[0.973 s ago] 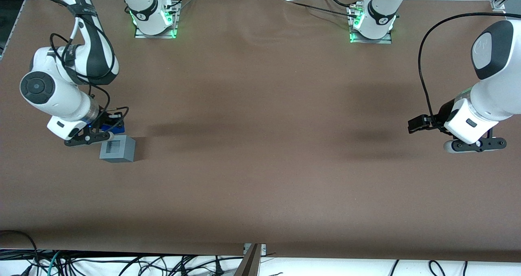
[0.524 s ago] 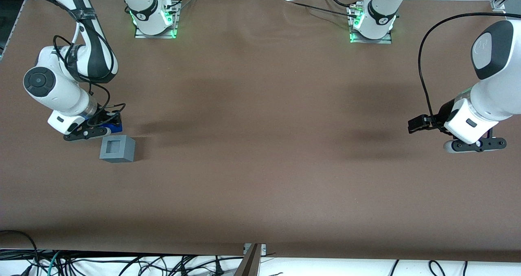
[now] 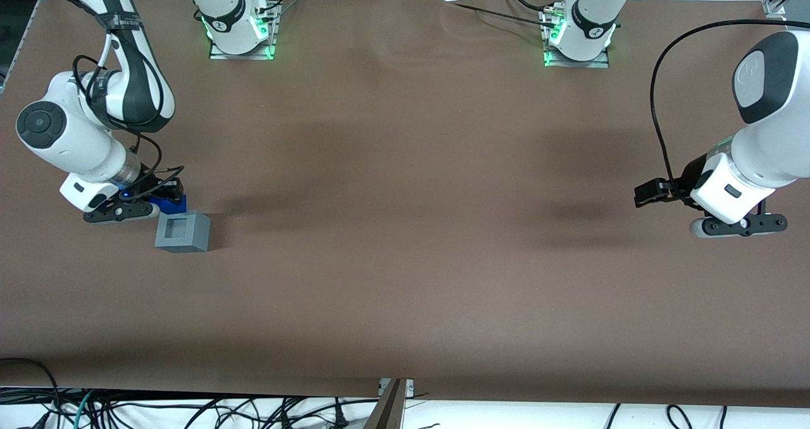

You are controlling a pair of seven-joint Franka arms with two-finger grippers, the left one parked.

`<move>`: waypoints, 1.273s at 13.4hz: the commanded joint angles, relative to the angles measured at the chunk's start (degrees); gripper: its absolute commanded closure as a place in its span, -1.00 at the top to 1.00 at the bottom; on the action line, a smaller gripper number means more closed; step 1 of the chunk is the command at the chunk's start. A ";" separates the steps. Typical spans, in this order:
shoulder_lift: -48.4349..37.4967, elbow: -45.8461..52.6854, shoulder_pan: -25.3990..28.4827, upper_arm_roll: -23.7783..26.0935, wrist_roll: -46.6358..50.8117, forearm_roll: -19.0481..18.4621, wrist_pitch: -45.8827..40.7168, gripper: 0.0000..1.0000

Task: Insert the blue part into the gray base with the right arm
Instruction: 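Lower the blue part into the gray base's square hole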

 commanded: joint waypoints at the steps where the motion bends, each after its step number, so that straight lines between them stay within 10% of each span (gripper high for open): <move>1: 3.88 4.24 -1.67 0.21 -1.71 1.63 -0.23 -0.41; 17: 8.98 8.46 -1.41 0.65 -0.66 2.94 1.70 -0.41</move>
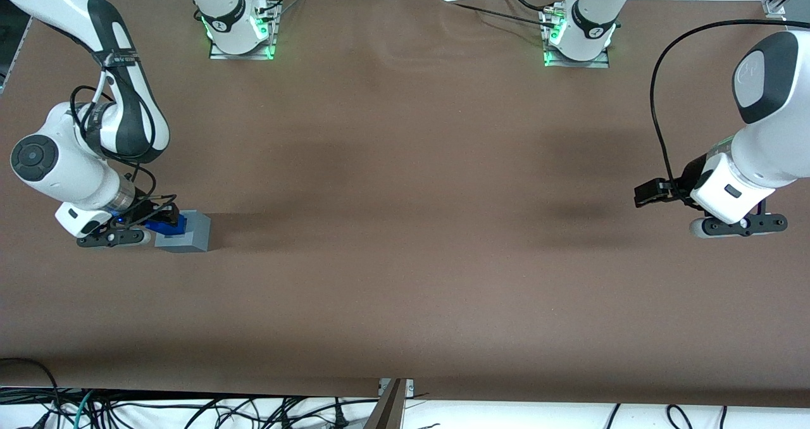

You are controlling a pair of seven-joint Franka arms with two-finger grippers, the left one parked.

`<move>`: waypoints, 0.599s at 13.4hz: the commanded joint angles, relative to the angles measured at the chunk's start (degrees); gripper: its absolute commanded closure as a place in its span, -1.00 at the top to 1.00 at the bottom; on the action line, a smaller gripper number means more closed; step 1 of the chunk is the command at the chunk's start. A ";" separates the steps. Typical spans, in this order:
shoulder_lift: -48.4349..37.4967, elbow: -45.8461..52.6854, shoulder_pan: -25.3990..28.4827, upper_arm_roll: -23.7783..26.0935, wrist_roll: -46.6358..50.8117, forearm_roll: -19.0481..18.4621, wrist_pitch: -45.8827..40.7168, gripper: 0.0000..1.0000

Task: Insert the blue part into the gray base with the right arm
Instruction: 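Lower the blue part into the gray base's square hole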

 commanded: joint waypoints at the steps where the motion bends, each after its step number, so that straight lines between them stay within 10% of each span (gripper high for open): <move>1: 1.12 1.05 -0.20 0.37 -0.60 1.21 1.00 -0.41; 8: 2.71 1.14 -0.28 0.37 -0.60 1.21 3.73 -0.38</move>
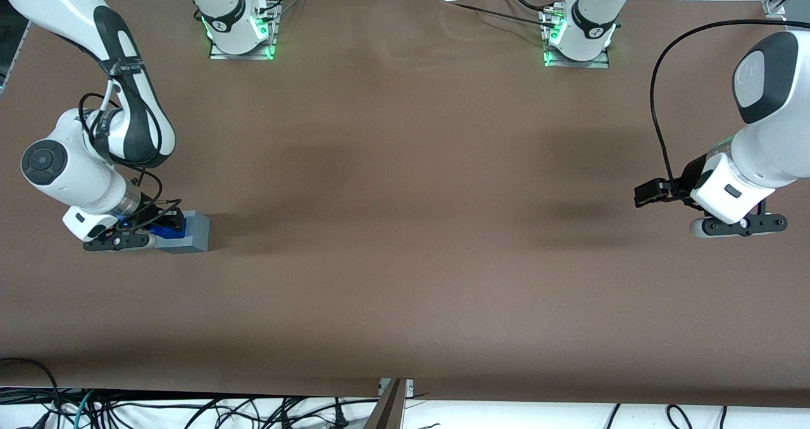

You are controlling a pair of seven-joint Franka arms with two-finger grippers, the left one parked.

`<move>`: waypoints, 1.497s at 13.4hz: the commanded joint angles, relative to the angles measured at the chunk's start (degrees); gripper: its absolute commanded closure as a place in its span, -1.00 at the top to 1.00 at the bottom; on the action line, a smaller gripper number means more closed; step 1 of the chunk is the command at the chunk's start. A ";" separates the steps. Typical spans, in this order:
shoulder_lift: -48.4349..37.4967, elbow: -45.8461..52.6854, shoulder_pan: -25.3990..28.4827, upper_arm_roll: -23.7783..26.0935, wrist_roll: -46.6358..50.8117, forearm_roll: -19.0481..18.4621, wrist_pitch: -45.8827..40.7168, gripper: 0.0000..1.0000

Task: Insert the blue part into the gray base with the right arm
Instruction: 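Lower the blue part into the gray base's square hole, then open the right gripper and lift it off the blue part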

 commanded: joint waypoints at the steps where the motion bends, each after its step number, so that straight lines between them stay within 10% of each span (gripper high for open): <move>1: 0.89 0.91 -0.29 0.29 -0.60 1.11 0.75 -0.11; 2: 0.89 0.82 -0.29 0.29 -0.52 1.54 0.75 0.72; 3: 0.81 0.91 -0.29 0.29 -0.60 1.90 0.75 0.97; 11: -1.91 2.05 0.06 0.64 -0.87 1.90 -2.66 0.98; 20: -19.38 1.52 1.64 5.55 8.97 1.73 -25.24 0.98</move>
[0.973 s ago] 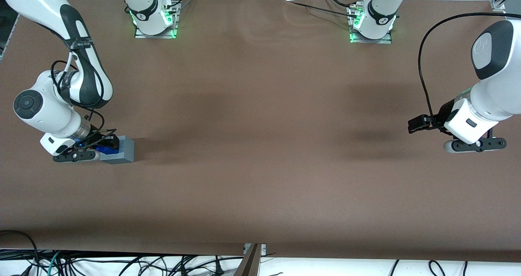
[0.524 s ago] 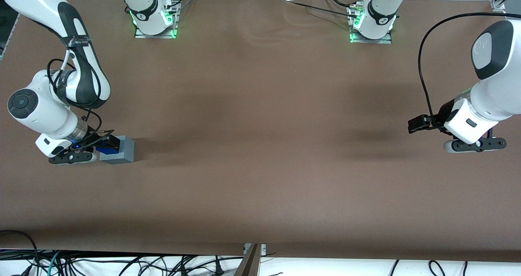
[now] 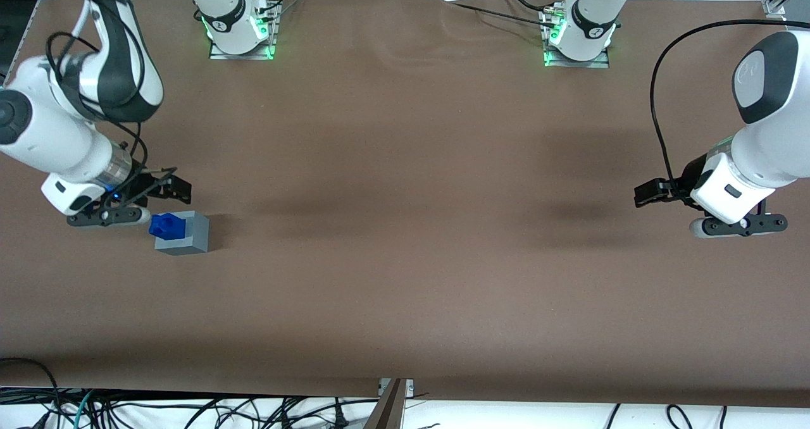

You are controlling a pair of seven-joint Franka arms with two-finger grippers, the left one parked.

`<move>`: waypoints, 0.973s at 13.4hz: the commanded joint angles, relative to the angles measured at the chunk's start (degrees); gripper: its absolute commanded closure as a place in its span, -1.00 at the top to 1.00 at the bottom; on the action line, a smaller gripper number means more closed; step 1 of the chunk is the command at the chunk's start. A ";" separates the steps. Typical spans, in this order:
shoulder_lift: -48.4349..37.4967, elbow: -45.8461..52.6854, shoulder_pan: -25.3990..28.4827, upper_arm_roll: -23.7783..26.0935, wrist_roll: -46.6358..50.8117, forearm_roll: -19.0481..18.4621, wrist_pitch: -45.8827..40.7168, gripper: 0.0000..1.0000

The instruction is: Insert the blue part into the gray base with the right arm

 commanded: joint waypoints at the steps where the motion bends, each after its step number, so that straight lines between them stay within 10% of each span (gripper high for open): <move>1: -7.68 -1.69 -0.28 1.31 1.55 0.84 -5.89 0.98; 13: -15.63 5.94 -0.36 1.40 0.40 0.75 -22.06 0.98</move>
